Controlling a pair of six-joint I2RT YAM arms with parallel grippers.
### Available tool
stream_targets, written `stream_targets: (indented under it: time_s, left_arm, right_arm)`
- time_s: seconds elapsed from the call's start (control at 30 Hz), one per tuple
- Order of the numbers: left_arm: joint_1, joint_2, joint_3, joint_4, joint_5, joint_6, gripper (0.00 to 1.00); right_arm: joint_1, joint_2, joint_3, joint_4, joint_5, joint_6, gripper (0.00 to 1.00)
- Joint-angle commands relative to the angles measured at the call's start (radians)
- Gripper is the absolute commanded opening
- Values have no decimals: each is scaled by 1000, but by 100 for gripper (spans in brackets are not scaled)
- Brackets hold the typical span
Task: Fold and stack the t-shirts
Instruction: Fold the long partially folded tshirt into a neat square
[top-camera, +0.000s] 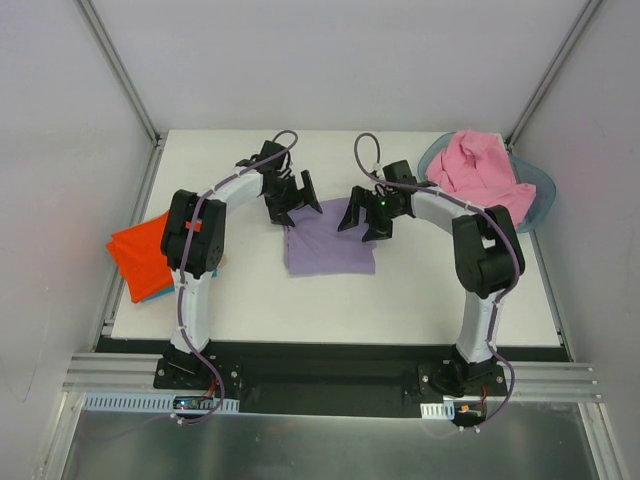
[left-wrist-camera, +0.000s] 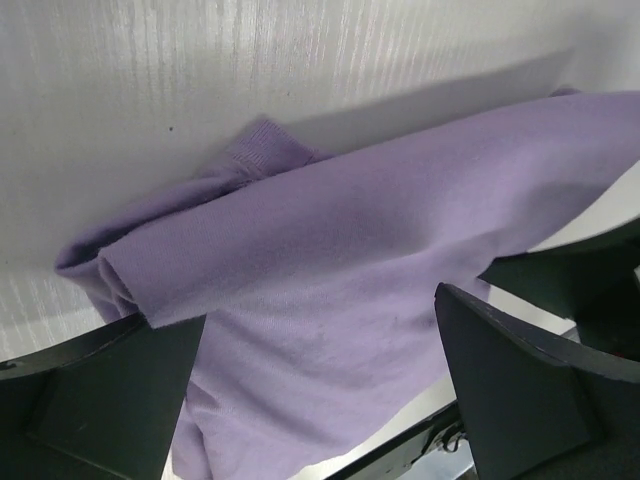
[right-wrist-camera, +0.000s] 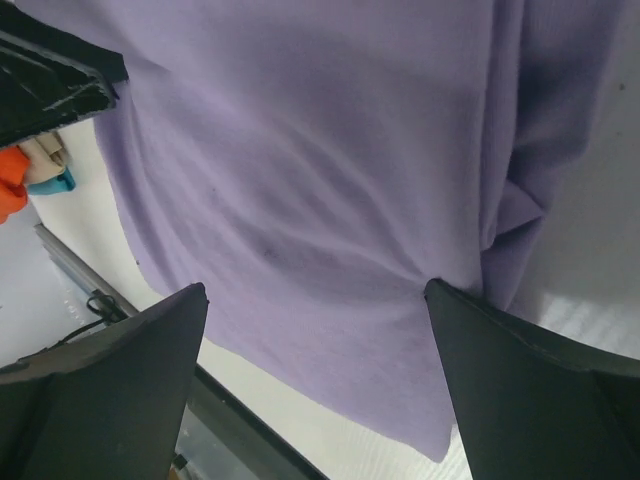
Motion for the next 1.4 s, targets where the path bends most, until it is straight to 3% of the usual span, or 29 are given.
stream_targets:
  time_s: [0.0, 0.23, 0.5, 0.63, 0.93, 1.13, 1.27, 1.37]
  left_arm:
    - [18, 8, 3, -10, -26, 0, 99]
    - [18, -67, -106, -4, -31, 1, 99]
    - [4, -349, -469, 95, -77, -19, 99]
    - [-7, -440, -531, 100, -80, -16, 99]
    - [-25, -722, -624, 97, -74, -19, 99]
    - [-25, -953, -791, 82, -155, -59, 99]
    - [-25, -983, -893, 83, -171, -99, 99]
    - [-30, -951, -916, 108, -168, -131, 99]
  right_arm:
    - [-2, 60, 45, 9, 22, 8, 97]
    - [27, 51, -4, 17, 21, 20, 97]
    - [118, -164, -263, 38, 114, 62, 97]
    - [153, -285, -288, 6, 154, 51, 97]
    - [217, -604, -225, -172, 398, 0, 97]
    - [219, -918, -366, -207, 757, 74, 97]
    - [207, -1058, -438, -290, 927, 135, 97]
    - [197, -1108, -478, -316, 947, 140, 97]
